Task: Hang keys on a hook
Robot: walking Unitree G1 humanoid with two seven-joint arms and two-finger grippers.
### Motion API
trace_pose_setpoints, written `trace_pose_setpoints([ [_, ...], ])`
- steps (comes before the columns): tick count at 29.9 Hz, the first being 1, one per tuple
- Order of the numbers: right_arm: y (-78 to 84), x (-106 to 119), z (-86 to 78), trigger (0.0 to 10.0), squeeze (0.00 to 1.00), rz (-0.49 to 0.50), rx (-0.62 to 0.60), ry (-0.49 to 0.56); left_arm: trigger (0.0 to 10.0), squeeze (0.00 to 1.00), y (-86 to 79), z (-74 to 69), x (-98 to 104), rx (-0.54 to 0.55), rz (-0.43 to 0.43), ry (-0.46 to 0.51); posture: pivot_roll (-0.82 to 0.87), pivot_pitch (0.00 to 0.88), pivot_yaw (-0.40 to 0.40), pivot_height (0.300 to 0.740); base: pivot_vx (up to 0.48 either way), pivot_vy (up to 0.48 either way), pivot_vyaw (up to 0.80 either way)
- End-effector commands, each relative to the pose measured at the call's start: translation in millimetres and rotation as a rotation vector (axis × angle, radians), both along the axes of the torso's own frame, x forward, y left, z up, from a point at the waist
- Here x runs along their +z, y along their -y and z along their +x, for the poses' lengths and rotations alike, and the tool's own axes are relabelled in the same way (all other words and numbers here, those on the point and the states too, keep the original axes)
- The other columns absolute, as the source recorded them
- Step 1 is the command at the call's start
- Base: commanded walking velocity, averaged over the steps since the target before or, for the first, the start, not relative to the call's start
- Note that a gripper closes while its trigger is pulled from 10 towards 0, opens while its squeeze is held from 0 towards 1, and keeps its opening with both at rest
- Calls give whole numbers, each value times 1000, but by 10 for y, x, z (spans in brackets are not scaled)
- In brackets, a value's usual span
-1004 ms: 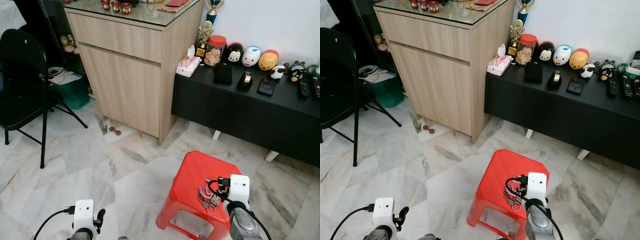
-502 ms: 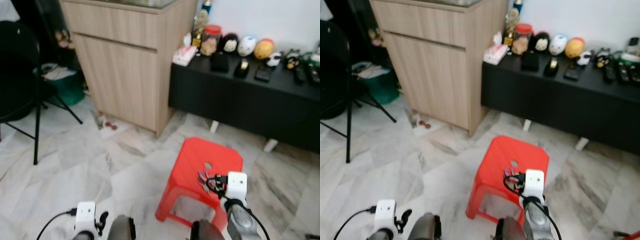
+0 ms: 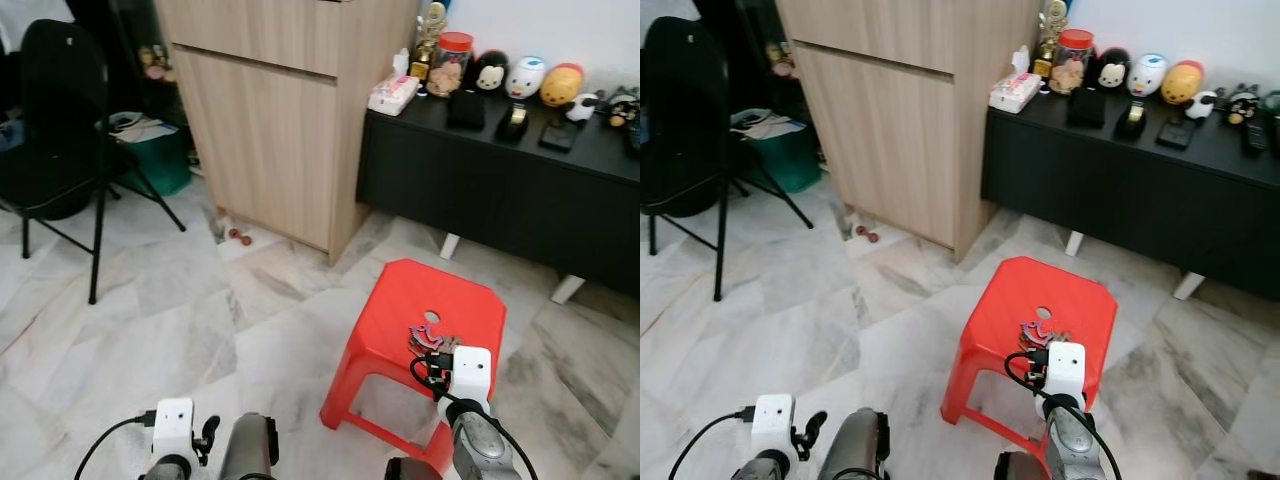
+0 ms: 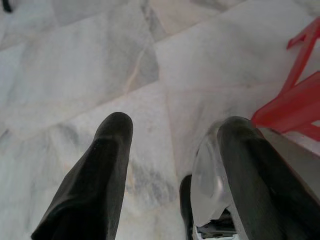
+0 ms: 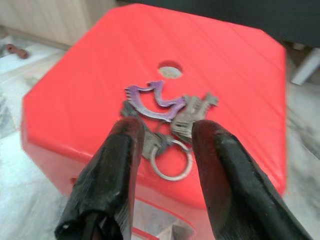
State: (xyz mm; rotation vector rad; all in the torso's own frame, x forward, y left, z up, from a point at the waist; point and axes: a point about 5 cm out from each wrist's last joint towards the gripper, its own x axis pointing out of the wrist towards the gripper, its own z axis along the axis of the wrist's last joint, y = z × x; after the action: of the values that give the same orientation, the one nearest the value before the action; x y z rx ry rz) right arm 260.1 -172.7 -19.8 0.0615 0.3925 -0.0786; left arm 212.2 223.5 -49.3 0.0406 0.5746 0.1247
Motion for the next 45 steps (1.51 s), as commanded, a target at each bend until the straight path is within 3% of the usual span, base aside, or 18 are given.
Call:
trace_pose_setpoints([
  [1,9,-20,-19,10000,0,0,-3,-14,10000,0,-22,-51,-28,15,-9,-15,116,93,-33,613,296,0,0],
  [23,15,-14,-12,10000,0,1,-20,-11,10000,0,-23,-49,-26,16,-13,-12,115,96,-31,613,316,0,0],
  [34,-62,-117,-91,10000,0,22,76,-87,10000,0,-12,-84,-53,17,-7,-29,111,100,-31,613,0,0,0],
  [45,71,-119,-72,10000,0,33,57,-126,10000,0,-14,-109,-69,18,-7,-40,111,103,-32,613,0,0,0],
])
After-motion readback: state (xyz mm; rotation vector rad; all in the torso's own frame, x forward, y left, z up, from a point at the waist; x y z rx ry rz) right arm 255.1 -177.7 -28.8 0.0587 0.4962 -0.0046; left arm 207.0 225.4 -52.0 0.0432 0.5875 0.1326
